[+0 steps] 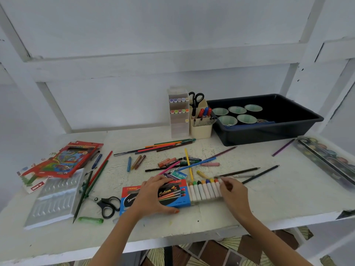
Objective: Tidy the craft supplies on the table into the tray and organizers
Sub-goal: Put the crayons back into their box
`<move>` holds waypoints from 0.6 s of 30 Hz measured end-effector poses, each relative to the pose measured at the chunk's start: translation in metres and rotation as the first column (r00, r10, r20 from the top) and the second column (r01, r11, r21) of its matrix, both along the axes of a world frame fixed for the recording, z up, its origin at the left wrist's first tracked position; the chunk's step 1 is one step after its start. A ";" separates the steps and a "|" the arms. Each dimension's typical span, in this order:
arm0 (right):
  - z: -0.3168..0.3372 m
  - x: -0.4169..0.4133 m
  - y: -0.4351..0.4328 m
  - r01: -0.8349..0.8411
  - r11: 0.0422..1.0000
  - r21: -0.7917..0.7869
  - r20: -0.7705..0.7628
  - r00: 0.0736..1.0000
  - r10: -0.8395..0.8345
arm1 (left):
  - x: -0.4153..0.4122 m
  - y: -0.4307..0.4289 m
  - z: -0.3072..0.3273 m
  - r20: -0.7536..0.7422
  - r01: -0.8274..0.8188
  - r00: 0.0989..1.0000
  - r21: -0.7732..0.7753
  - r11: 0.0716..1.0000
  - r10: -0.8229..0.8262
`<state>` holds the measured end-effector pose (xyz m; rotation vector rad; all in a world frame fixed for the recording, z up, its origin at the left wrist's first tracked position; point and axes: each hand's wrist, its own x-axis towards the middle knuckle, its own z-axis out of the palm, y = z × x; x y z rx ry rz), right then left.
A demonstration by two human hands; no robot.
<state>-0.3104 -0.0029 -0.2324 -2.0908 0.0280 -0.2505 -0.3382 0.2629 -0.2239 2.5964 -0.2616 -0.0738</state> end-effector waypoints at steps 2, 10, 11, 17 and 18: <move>0.003 0.003 0.005 0.004 1.000 0.023 -0.004 1.000 -0.004 | 0.001 -0.002 0.003 0.002 -0.011 1.000 -0.006 1.000 0.011; 0.014 0.009 0.019 -0.027 0.991 0.133 -0.107 0.993 0.041 | 0.005 -0.014 0.012 0.035 -0.031 0.999 -0.006 0.999 0.031; 0.015 0.009 0.022 -0.043 0.986 0.159 -0.130 0.989 0.064 | 0.006 -0.019 0.014 0.029 -0.028 0.999 0.002 1.000 0.027; 0.020 0.002 0.040 -0.040 0.950 0.308 -0.183 0.978 0.101 | 0.012 -0.041 0.011 0.037 -0.051 0.998 -0.013 0.999 0.051; 0.020 0.001 0.041 -0.032 0.948 0.317 -0.196 0.976 0.098 | 0.013 -0.043 0.009 0.035 -0.052 0.998 -0.013 0.999 0.053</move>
